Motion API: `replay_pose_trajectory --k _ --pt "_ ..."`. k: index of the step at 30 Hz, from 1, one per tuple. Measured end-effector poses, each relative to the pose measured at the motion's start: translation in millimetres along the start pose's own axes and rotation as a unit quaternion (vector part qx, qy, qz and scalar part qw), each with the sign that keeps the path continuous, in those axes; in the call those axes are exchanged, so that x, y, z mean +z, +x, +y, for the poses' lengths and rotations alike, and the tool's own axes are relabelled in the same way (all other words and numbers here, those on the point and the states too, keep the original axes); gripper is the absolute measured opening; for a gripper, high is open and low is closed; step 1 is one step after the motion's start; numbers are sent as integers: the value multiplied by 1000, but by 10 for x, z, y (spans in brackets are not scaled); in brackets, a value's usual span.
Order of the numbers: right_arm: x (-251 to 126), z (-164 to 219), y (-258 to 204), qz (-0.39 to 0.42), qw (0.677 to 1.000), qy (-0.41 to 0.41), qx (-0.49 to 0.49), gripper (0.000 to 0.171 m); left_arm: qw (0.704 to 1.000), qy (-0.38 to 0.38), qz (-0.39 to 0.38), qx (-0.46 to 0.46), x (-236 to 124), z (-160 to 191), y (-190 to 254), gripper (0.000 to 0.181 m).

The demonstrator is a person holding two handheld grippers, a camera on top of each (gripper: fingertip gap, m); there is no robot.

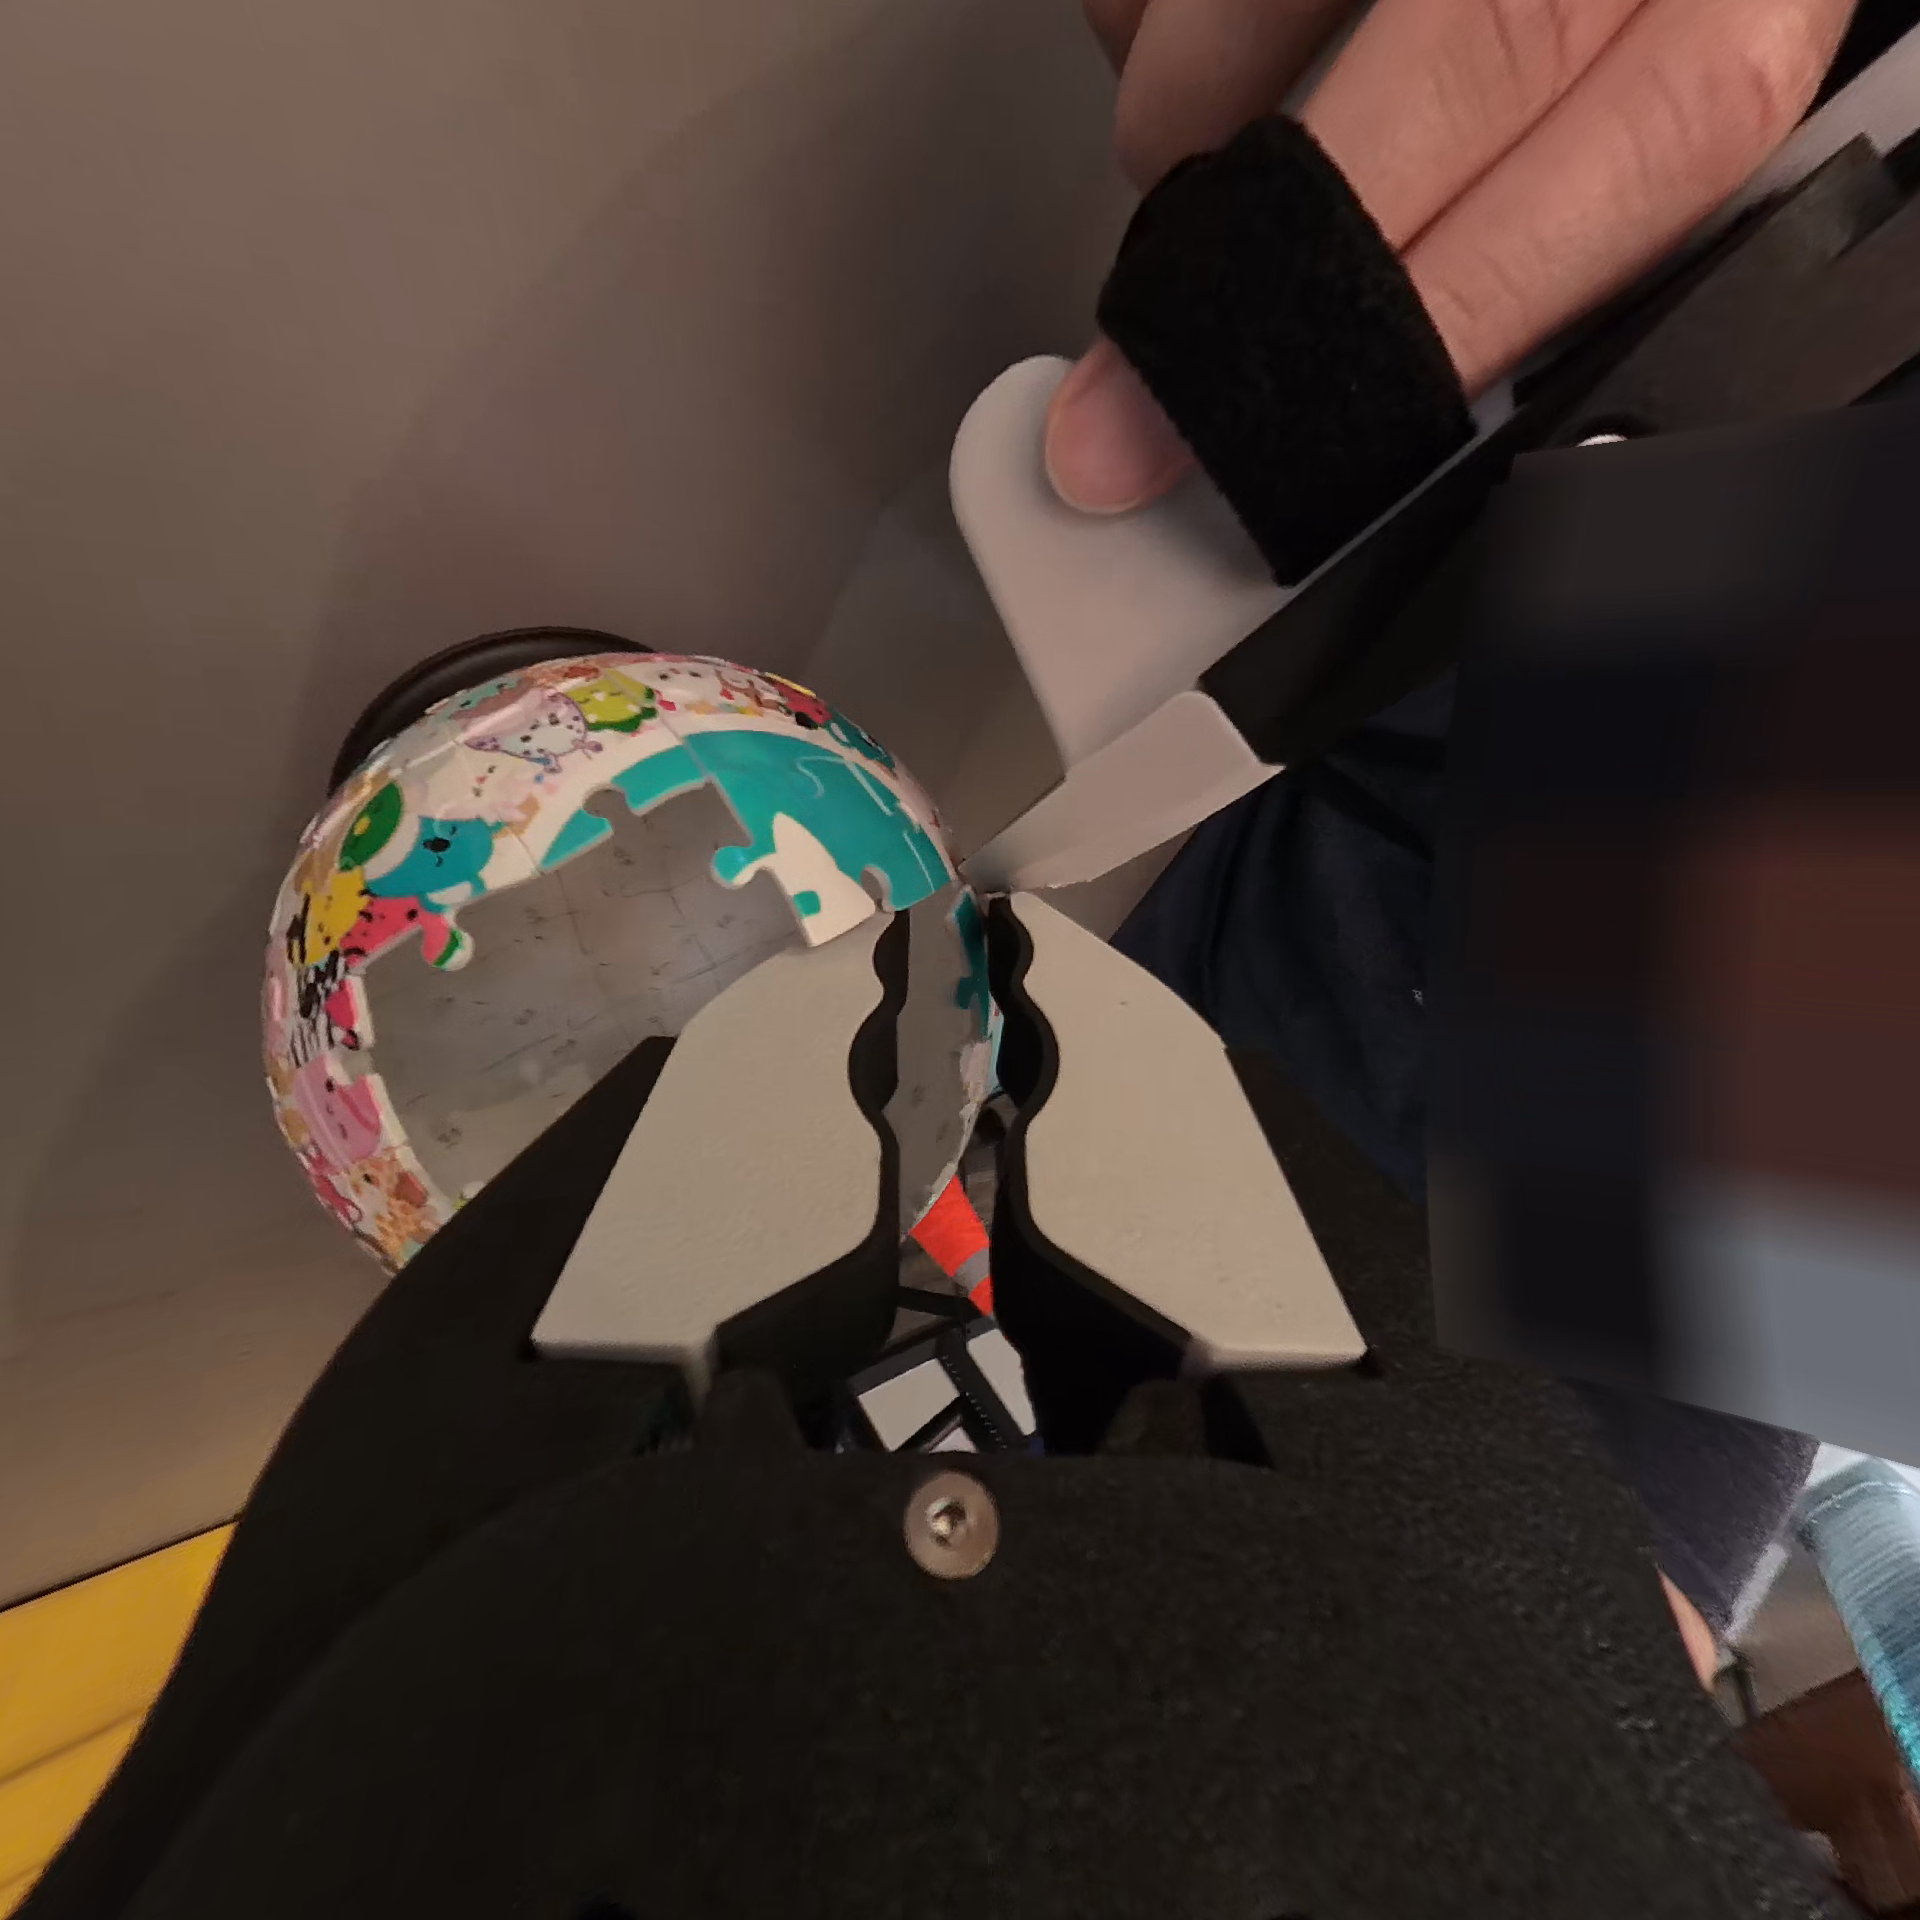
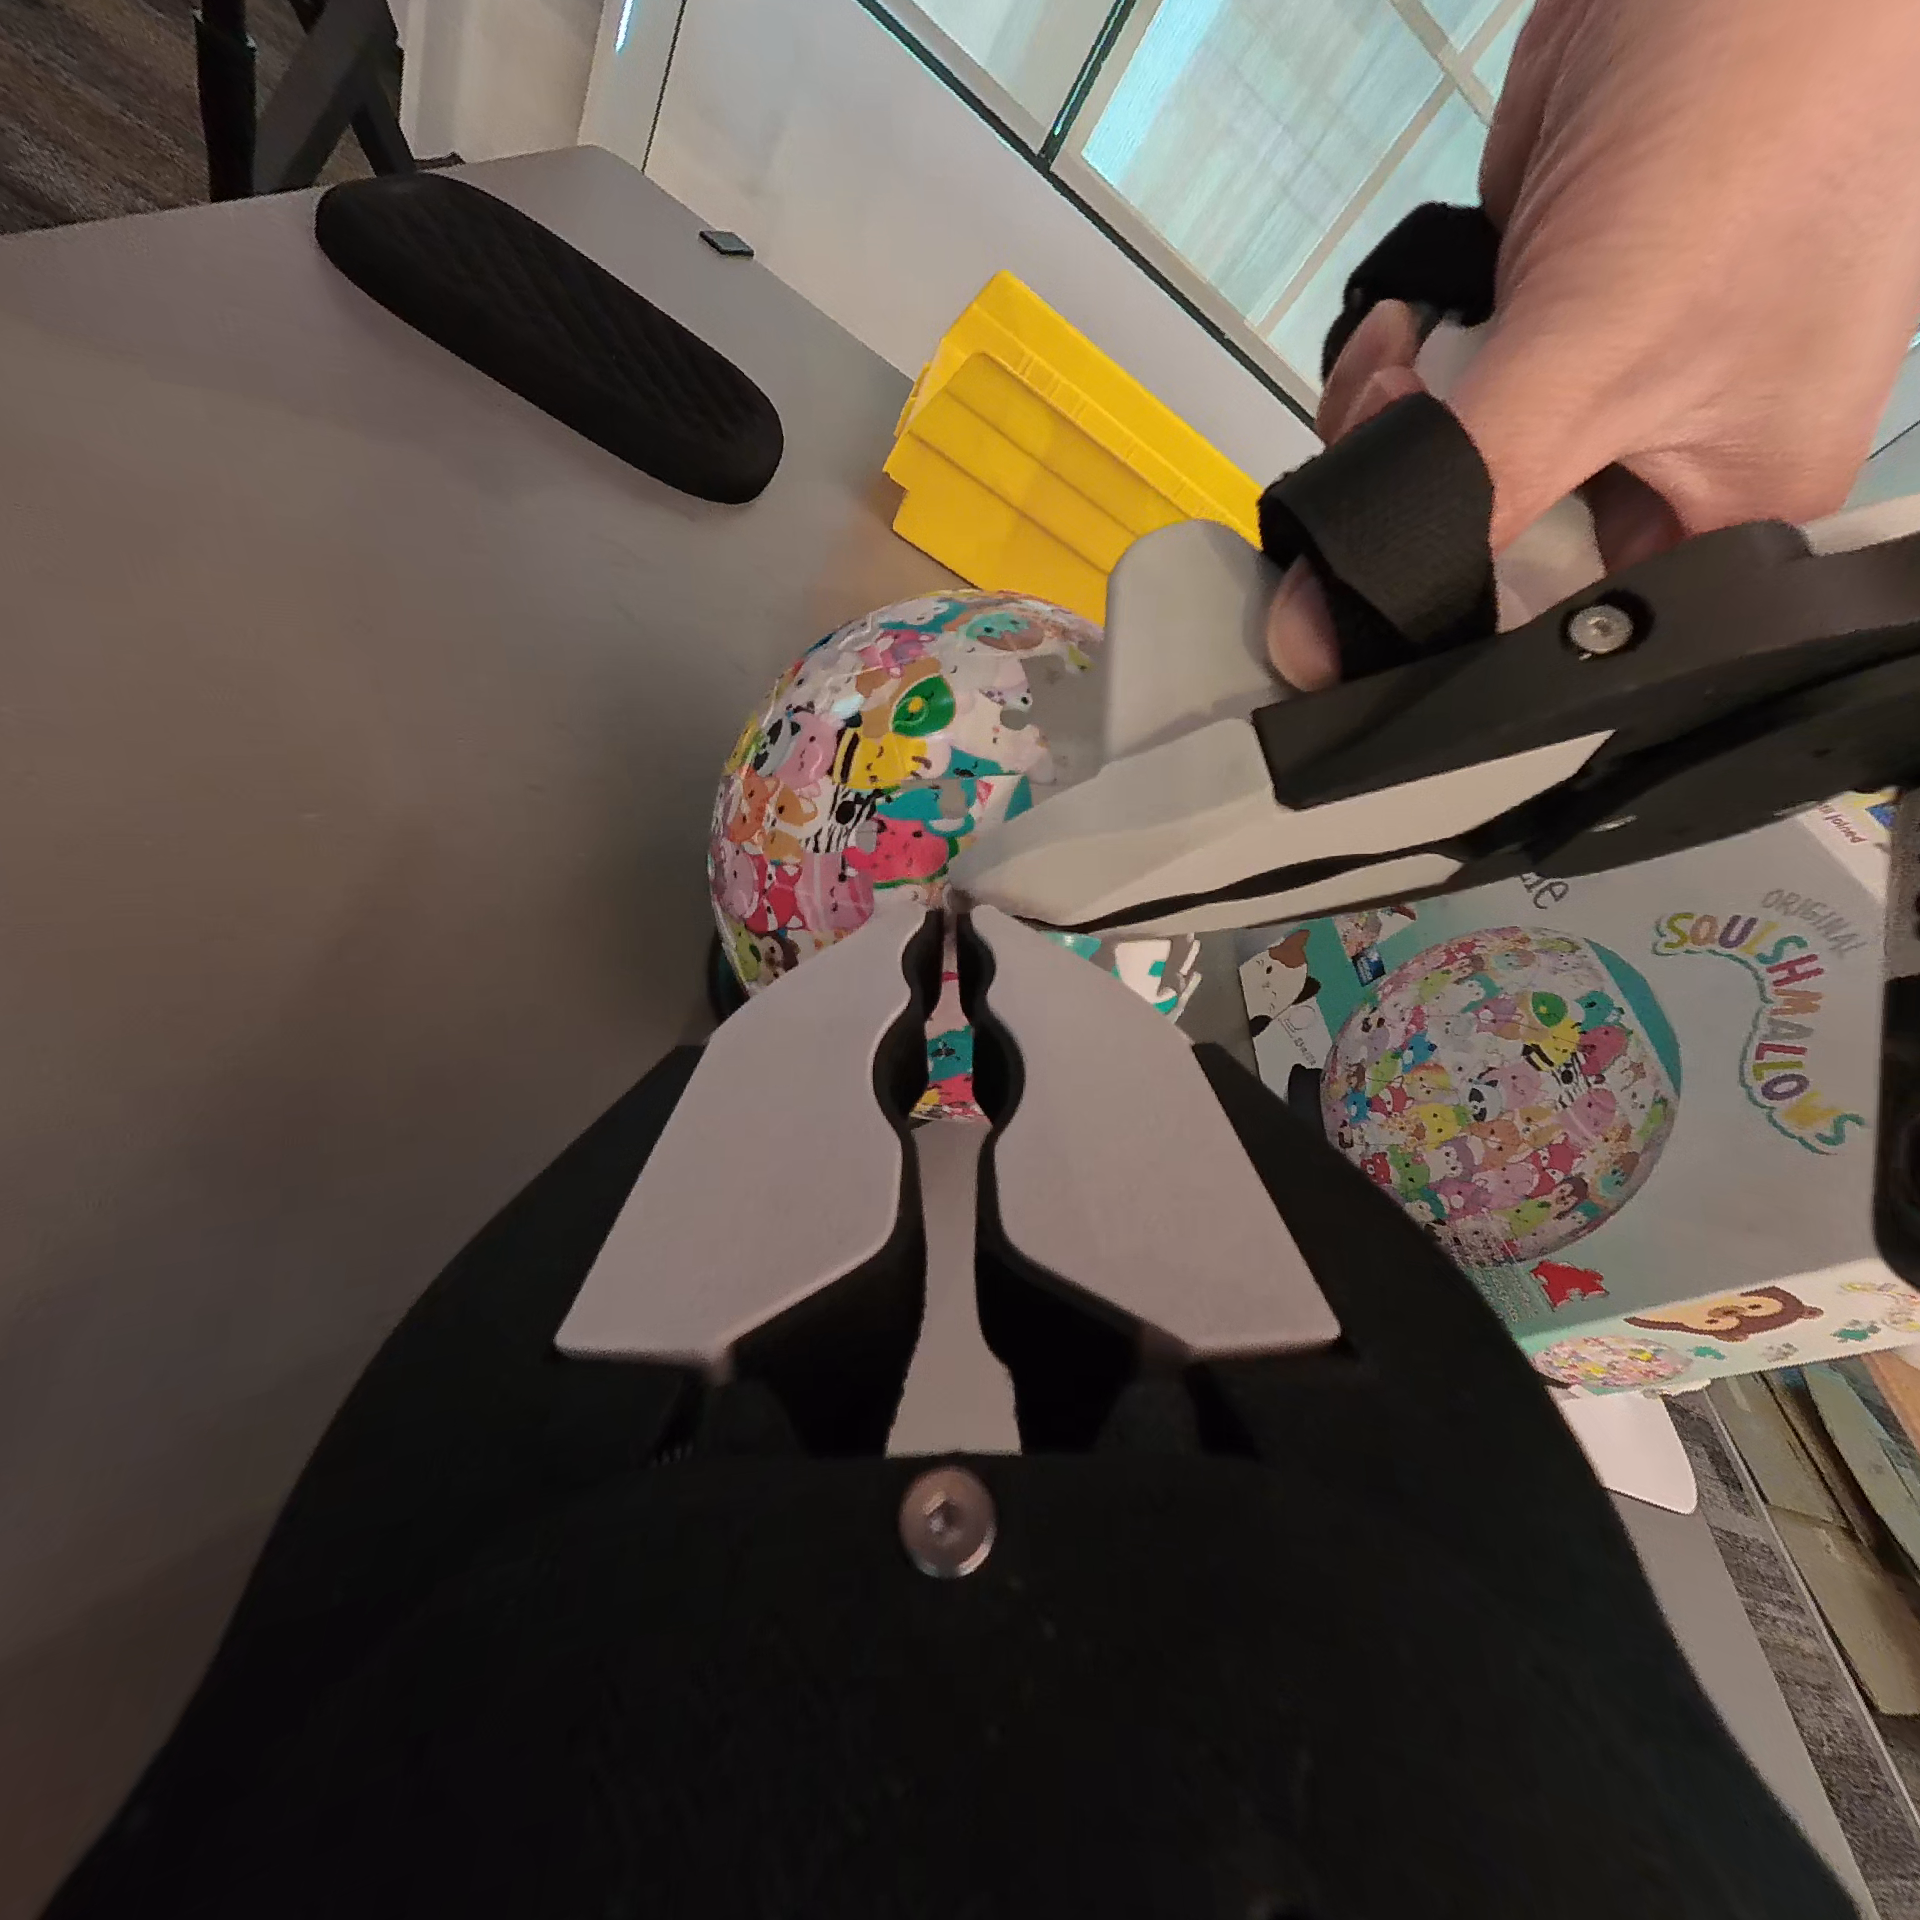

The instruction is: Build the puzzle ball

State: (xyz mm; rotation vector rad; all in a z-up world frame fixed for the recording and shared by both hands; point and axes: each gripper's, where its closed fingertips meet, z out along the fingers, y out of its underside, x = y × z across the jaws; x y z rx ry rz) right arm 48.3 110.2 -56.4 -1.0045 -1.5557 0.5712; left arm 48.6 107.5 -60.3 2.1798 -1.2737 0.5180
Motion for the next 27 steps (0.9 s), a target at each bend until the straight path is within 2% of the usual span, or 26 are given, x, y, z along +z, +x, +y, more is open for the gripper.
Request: replay_pose_trajectory --k 5,9,14,17,27 --pt "-23 -12 -10 -3 1000 3 -1 3 1000 -3 -6 4 -1 0 0 14" --pt "-71 -20 -85 -37 999 11 31 2 1000 -7 -6 8 0 3 0 14" --pt "-43 -102 -288 -92 995 20 26 1 1000 -8 -3 8 1 4 0 14" --pt "40 29 -284 -77 997 -14 10 1 1000 -9 -4 10 1 3 0 14" --pt "77 -39 -220 -59 998 5 22 1 1000 -12 -6 12 -8 -1 -11 14"
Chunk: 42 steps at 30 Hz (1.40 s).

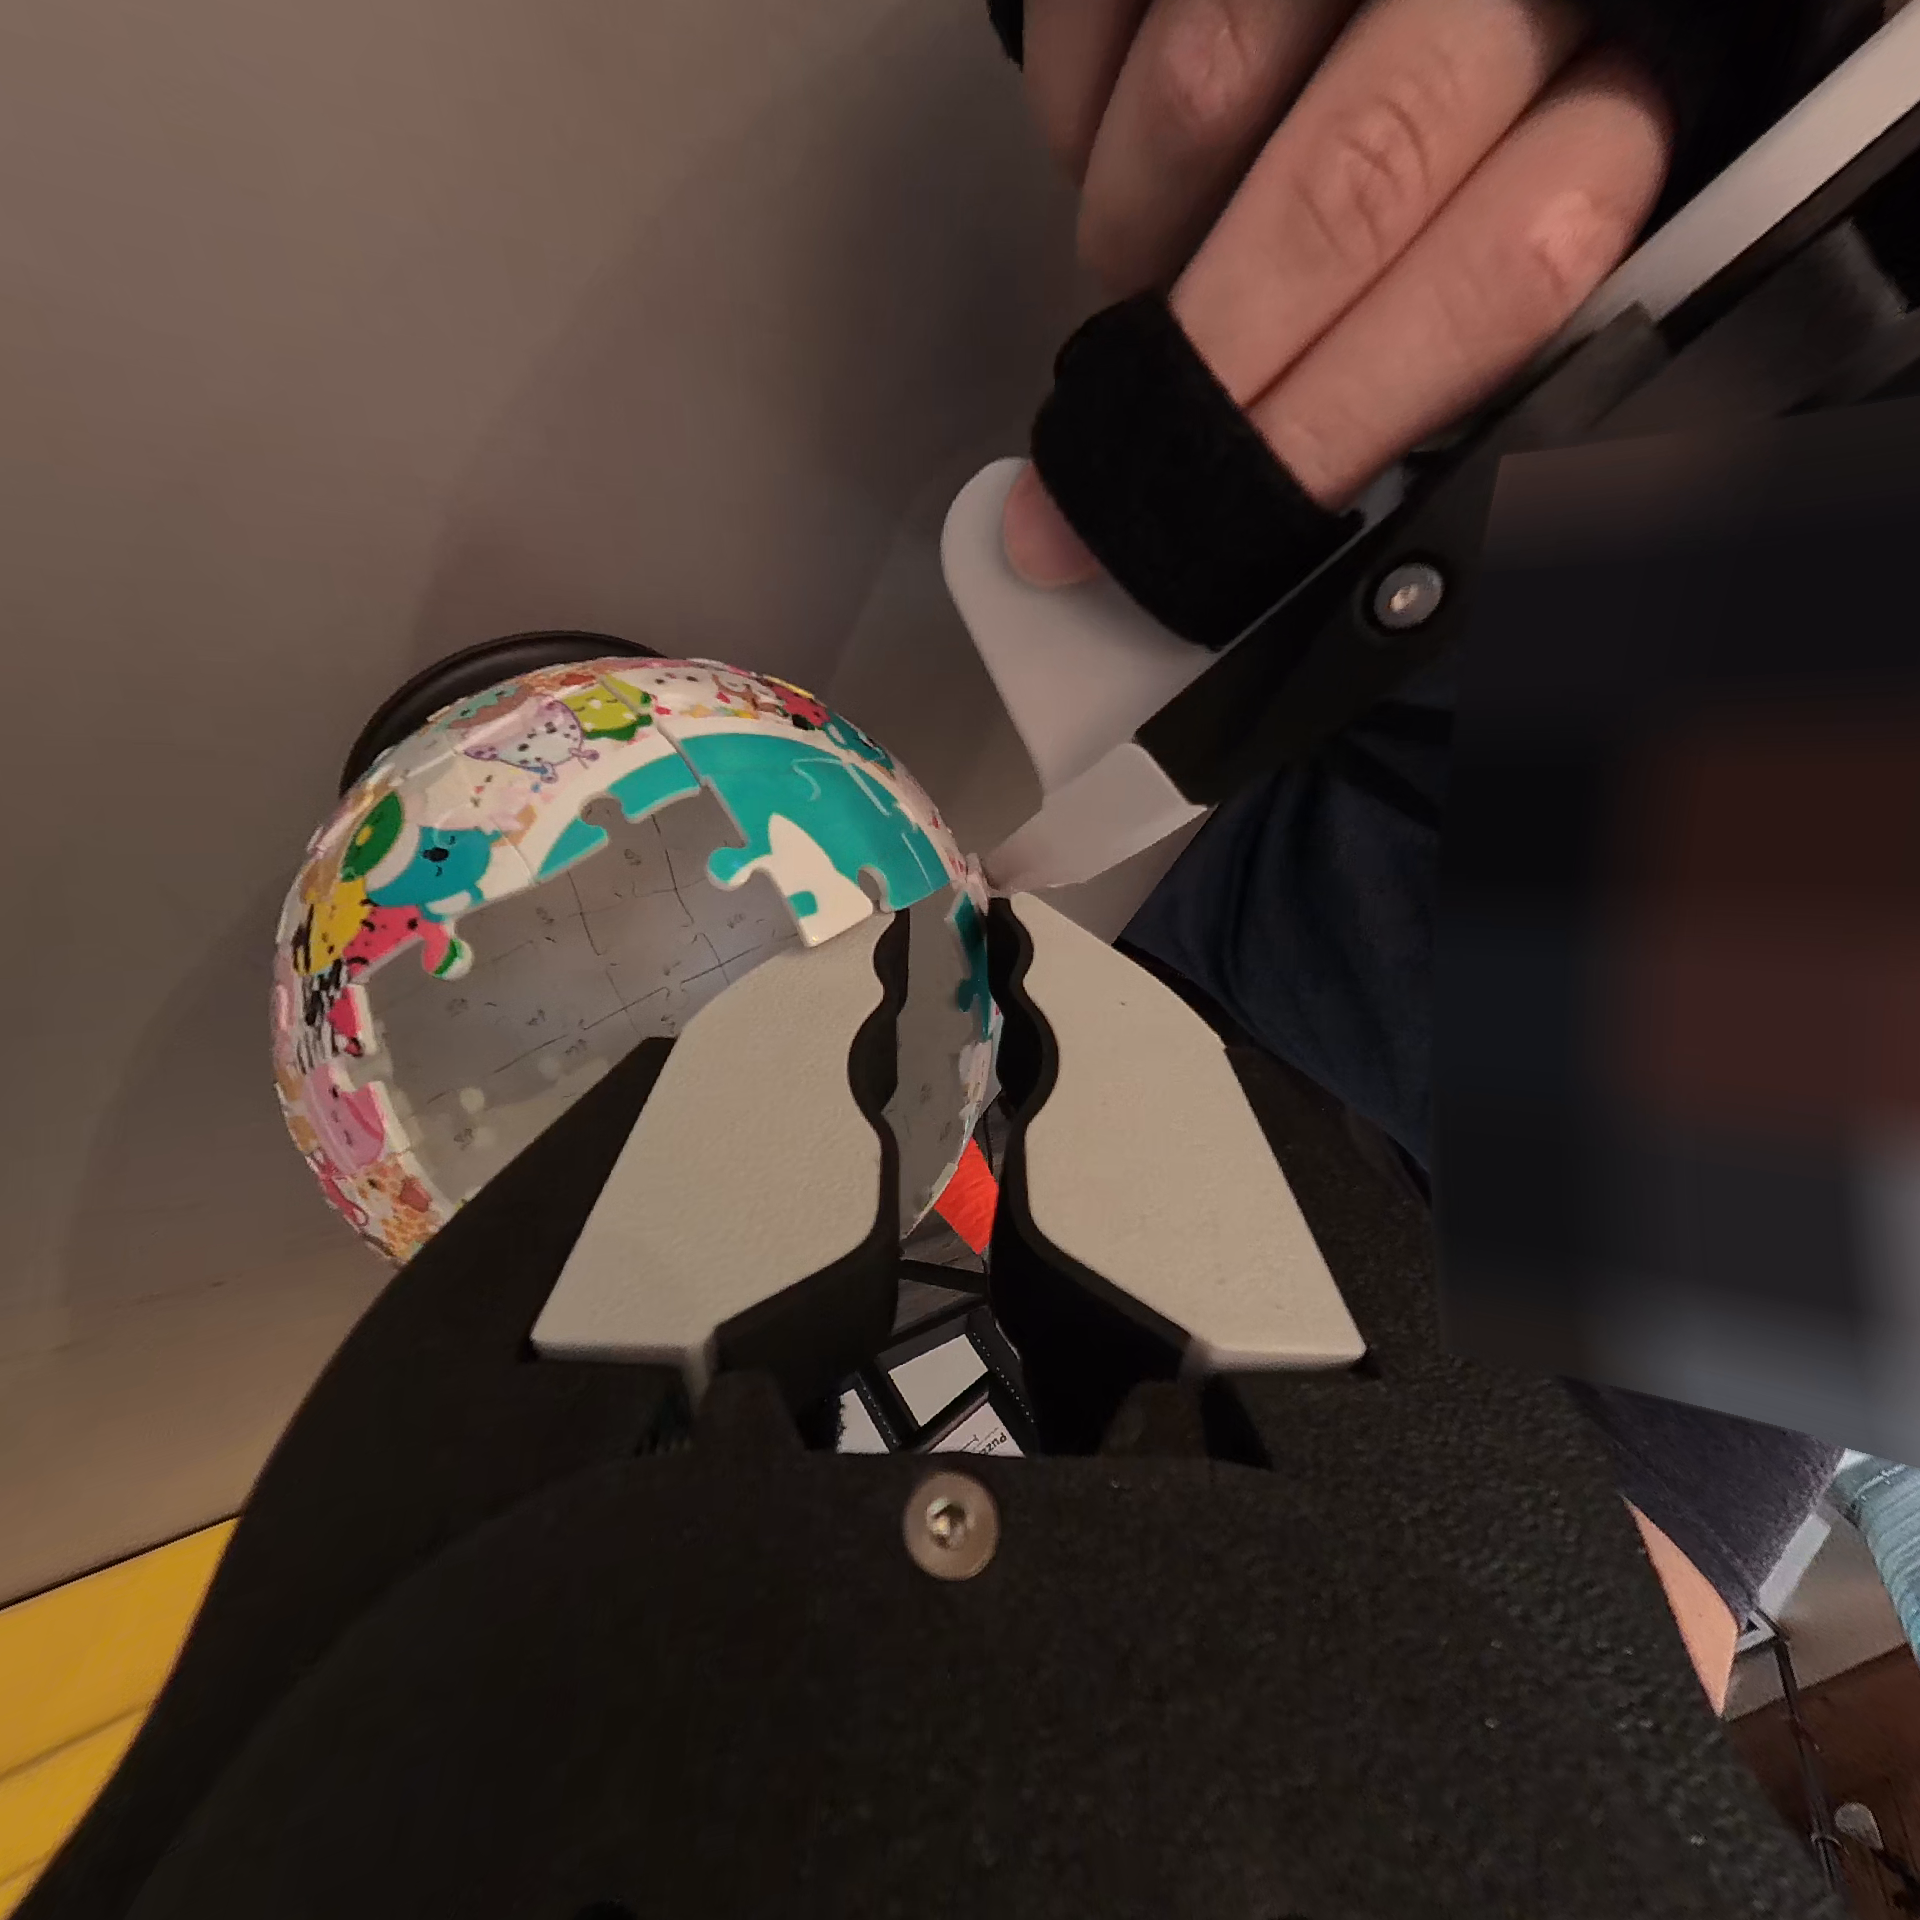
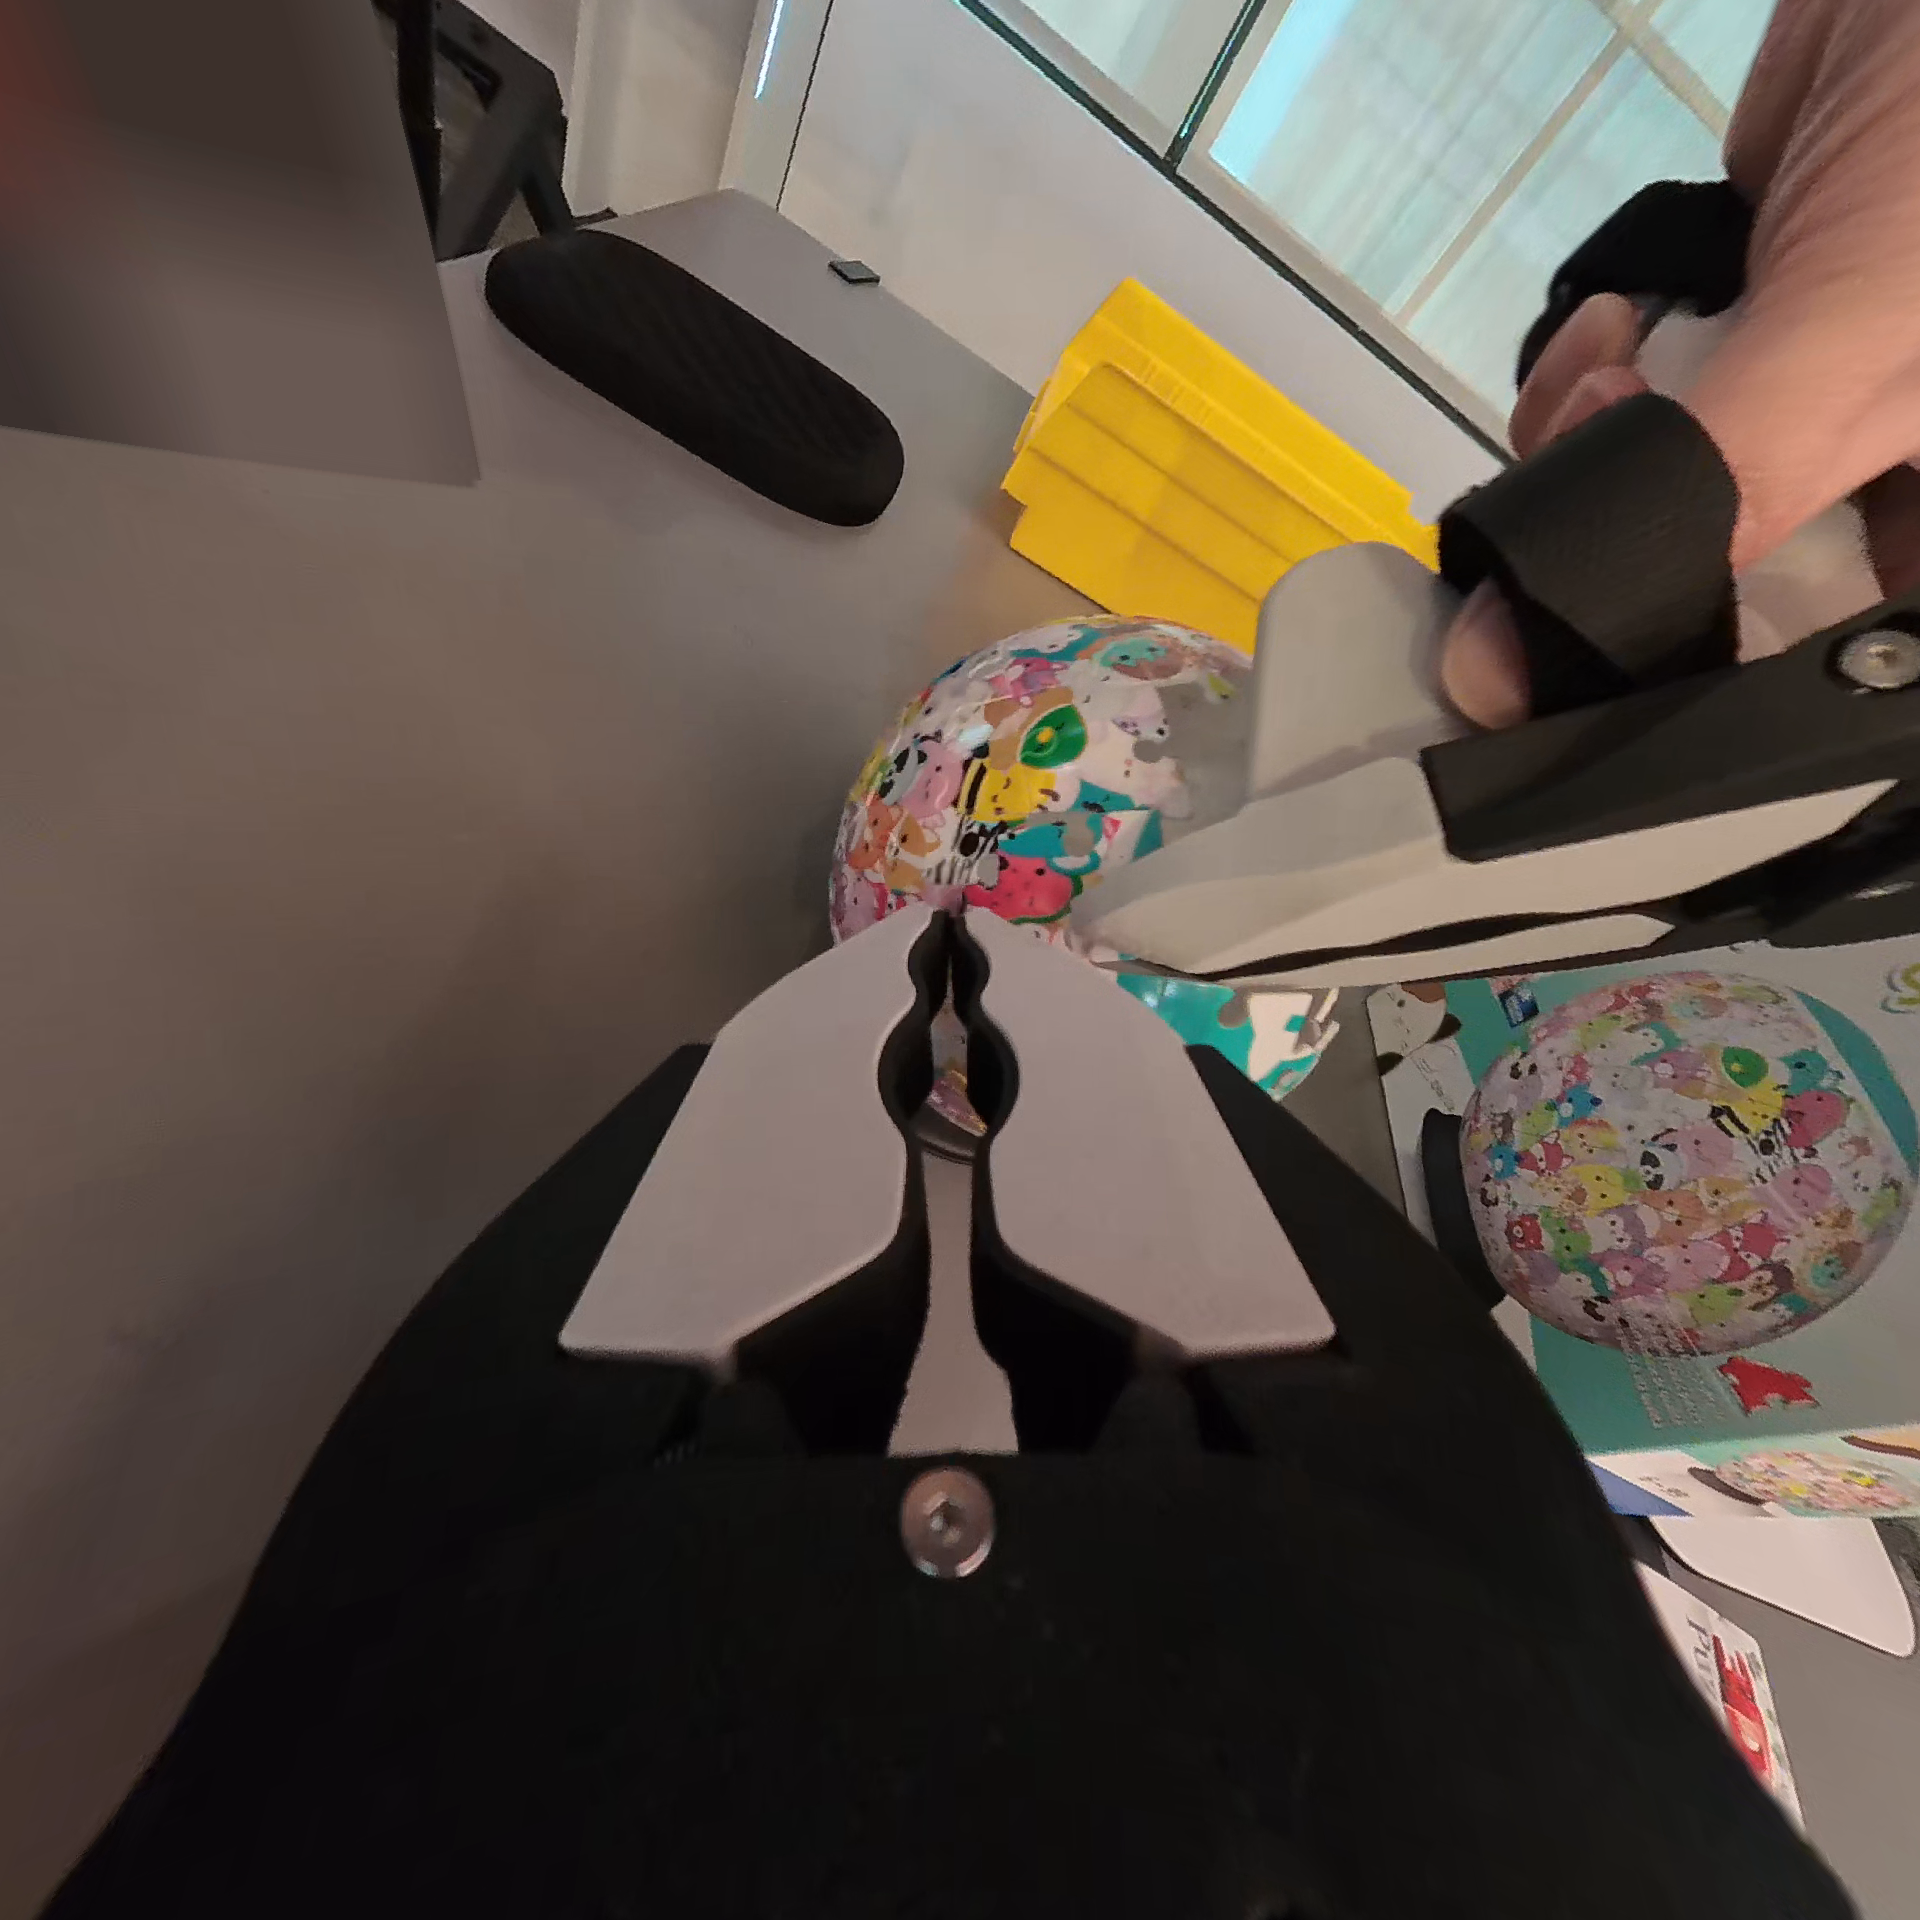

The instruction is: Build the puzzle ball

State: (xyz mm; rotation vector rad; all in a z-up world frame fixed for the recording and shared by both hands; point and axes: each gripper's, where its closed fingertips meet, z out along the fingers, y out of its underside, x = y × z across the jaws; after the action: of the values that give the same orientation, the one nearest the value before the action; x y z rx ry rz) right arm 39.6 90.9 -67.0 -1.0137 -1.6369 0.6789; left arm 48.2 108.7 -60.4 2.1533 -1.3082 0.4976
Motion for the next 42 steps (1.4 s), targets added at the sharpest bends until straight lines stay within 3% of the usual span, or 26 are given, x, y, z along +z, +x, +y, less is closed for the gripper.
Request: replay_pose_trajectory --k 27,42 --pt "-1 -31 10 9 1000 9 -14 1 1000 -3 12 -7 11 -6 12 13" --pt "-134 67 132 5 999 20 36 1 999 -37 13 2 48 21 40 9"
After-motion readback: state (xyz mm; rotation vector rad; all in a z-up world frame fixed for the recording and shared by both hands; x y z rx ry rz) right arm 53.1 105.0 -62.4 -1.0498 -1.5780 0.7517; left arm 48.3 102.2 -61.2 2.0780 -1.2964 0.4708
